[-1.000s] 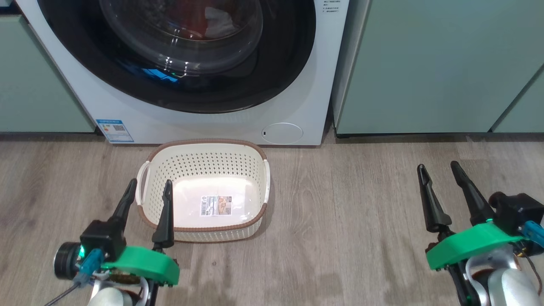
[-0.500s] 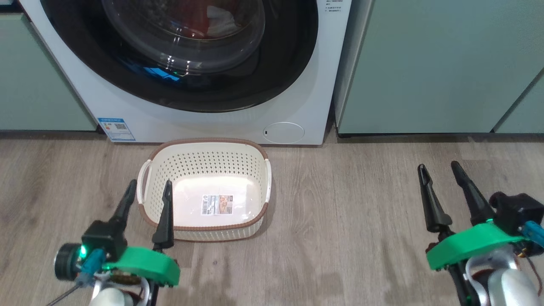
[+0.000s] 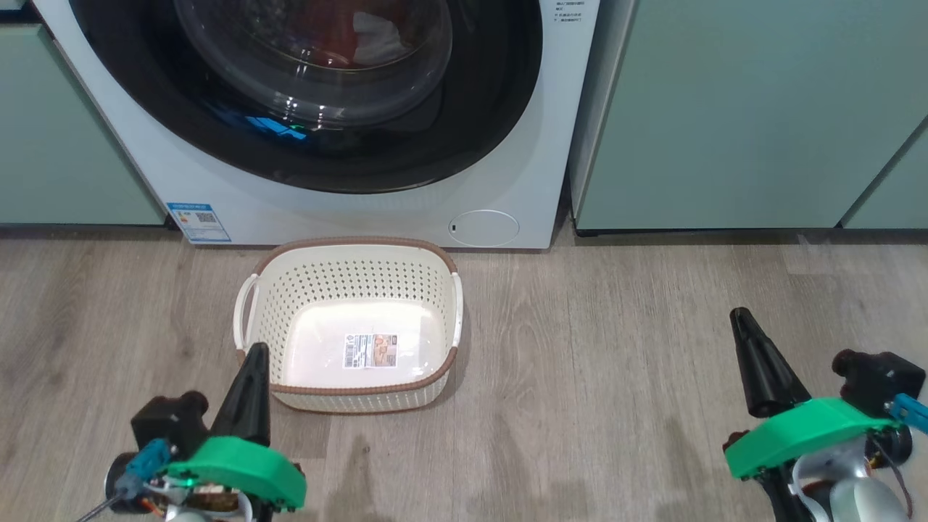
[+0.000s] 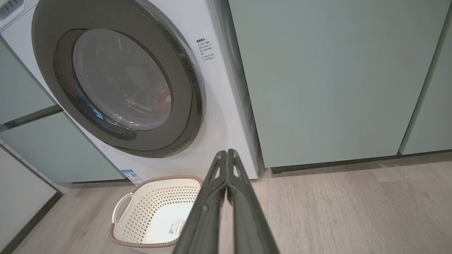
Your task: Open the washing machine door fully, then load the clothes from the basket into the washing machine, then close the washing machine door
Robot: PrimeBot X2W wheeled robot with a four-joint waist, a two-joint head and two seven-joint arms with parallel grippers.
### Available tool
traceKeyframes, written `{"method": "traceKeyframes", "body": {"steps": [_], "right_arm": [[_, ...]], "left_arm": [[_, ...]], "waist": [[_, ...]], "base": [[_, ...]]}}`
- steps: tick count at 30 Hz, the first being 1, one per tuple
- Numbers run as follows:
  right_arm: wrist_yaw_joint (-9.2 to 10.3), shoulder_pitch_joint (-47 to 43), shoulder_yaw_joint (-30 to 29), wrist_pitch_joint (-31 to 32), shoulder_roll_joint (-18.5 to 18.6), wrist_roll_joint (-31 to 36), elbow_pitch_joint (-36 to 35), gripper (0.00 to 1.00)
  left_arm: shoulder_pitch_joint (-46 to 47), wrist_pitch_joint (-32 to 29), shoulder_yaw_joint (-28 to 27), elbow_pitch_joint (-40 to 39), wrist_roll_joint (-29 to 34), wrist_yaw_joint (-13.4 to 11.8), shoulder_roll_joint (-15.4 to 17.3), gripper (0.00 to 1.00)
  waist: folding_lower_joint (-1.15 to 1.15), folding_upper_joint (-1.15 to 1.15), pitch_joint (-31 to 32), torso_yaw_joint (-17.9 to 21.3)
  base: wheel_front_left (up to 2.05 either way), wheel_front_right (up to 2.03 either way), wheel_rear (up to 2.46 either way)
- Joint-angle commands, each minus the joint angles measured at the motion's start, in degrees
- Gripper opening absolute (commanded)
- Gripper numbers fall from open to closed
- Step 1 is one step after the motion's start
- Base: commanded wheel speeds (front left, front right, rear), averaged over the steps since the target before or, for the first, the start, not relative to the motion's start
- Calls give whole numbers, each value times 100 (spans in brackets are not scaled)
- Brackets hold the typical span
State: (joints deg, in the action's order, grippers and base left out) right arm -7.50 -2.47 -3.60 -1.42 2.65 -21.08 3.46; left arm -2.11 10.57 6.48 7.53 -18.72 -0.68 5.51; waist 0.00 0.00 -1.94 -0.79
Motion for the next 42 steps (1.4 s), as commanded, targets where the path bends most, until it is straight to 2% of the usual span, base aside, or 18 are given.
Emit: {"method": "traceKeyframes", "body": {"steps": [1, 42], "right_arm": [[0, 225, -17, 14, 30, -177, -150, 0], [0, 453, -65, 254, 64, -2721, 284, 0]], "left_arm": [[253, -19, -106, -154, -165, 27, 9, 0], [460, -627, -537, 136, -2755, 311, -89, 0]], "waist": [[0, 0, 3, 1], [0, 0, 65, 29]], "base": [[0, 0, 0], [0, 0, 0]]}}
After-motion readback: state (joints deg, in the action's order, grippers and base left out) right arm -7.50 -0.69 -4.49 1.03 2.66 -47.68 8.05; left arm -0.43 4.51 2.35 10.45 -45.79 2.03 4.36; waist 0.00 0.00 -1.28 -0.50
